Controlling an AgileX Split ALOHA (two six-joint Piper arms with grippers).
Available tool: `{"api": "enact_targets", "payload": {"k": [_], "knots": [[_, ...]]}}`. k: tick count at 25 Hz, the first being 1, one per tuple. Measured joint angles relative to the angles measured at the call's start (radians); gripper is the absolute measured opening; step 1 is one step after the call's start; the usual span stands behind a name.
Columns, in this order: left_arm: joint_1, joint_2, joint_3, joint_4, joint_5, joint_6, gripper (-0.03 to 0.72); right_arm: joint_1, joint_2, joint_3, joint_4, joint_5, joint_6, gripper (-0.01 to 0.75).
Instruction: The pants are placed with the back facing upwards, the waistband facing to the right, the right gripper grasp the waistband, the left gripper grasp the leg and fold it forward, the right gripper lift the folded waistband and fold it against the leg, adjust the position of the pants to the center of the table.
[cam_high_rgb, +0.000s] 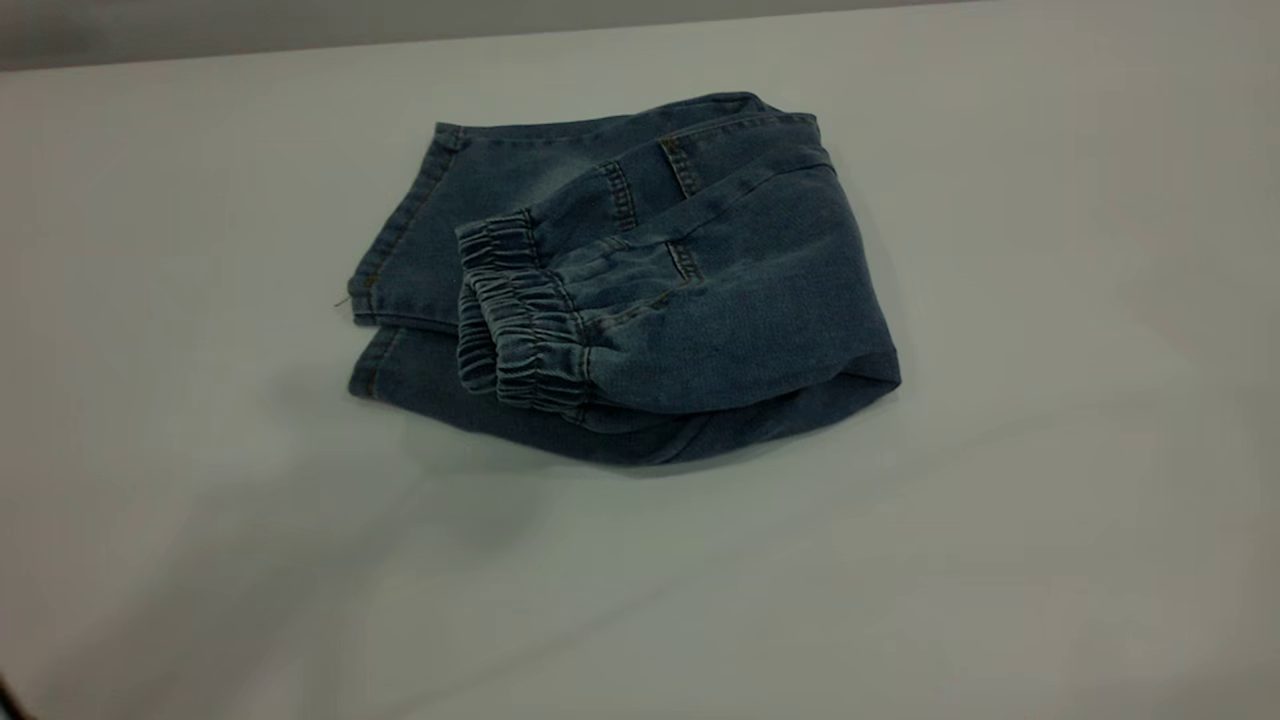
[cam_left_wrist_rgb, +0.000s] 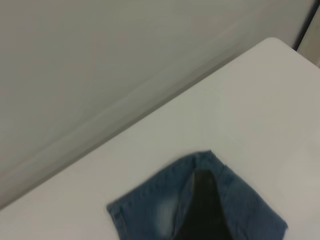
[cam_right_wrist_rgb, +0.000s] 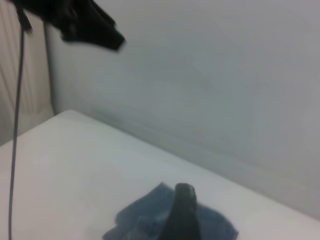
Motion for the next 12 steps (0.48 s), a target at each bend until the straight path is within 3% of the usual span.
{"api": "enact_targets", "payload": {"k": [12], "knots": [[0.000, -0.609, 0.617, 0.000, 0.000, 0.025, 0.516, 0.000, -0.299, 0.292, -0.004, -0.007, 0.002, 0.570]]}}
